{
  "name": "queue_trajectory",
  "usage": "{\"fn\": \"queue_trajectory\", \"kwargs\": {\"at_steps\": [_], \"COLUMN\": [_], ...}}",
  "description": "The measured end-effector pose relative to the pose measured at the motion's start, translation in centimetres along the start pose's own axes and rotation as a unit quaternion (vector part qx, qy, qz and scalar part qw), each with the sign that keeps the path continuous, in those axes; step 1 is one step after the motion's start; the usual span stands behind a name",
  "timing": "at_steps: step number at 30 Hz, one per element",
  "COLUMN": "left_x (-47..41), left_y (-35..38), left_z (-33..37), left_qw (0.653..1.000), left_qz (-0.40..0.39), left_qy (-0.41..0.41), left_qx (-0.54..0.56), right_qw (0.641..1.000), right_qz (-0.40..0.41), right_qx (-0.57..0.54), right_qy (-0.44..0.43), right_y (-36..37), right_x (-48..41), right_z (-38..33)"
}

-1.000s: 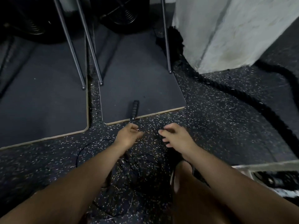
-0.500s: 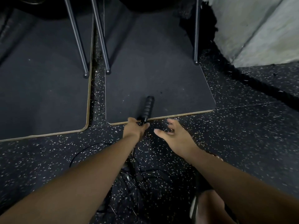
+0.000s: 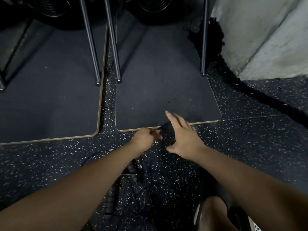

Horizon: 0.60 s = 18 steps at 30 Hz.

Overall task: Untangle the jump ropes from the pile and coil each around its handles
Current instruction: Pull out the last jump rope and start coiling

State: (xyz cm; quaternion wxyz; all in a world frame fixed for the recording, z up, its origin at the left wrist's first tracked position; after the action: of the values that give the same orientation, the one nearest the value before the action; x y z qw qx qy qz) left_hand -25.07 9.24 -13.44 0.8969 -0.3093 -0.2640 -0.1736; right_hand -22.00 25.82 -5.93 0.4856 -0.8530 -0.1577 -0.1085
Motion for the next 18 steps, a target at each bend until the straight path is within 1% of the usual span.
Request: {"fn": "queue_trajectory", "kwargs": {"at_steps": [1,3,7,9,10,11,12,13,15,18], "left_x": [2.0,6.2,15.8,19.9,23.8,24.6,26.9,27.5,30.6,36.3], "left_y": [-0.9,-2.9,-7.8,-10.2,-12.1,-12.5,-13.5,-13.8,-15.1,-17.2], "left_z": [0.8,2.5,5.7,6.9,7.5,8.0,8.5,9.0,9.8,11.5], "left_qw": [1.000,0.997,0.992,0.991,0.991,0.989,0.988,0.985,0.981,0.965], "left_qz": [-0.015,-0.050,-0.082,-0.084,-0.074,-0.079,-0.076,-0.071,-0.050,-0.008], "left_qy": [0.018,0.056,0.093,0.106,0.108,0.116,0.124,0.133,0.141,0.181], "left_qx": [-0.017,-0.034,-0.033,-0.002,0.017,0.045,0.059,0.078,0.121,0.187], "right_qw": [0.999,0.995,0.991,0.988,0.984,0.983,0.981,0.984,0.987,0.984], "right_qz": [0.004,-0.001,-0.039,-0.024,0.002,0.024,0.044,0.048,0.037,0.030], "right_qx": [0.041,0.086,0.086,0.078,0.079,0.075,0.061,0.037,-0.018,-0.077], "right_qy": [-0.020,-0.054,-0.096,-0.132,-0.163,-0.168,-0.178,-0.169,-0.154,-0.158], "right_y": [-0.8,-2.5,-5.4,-6.8,-8.3,-8.6,-9.7,-10.1,-11.4,-14.5], "right_x": [0.3,1.1,4.4,6.5,9.1,9.7,11.3,12.0,14.5,19.0], "right_z": [-0.8,-2.4,-6.7,-9.5,-12.5,-12.9,-14.9,-15.3,-17.5,-21.4]}}
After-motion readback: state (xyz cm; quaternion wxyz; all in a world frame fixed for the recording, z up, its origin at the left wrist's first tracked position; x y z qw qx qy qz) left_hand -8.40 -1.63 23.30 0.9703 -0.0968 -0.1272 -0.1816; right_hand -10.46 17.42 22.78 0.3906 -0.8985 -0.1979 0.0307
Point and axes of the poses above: each hand's wrist, its own x-axis away from the middle knuckle, its own y-axis out of the palm, z = x × y, the point moved 6 cm from there along -x, towards the middle knuckle, and after that the axes turned 4 degrees about -x, right-handed, at the moved point
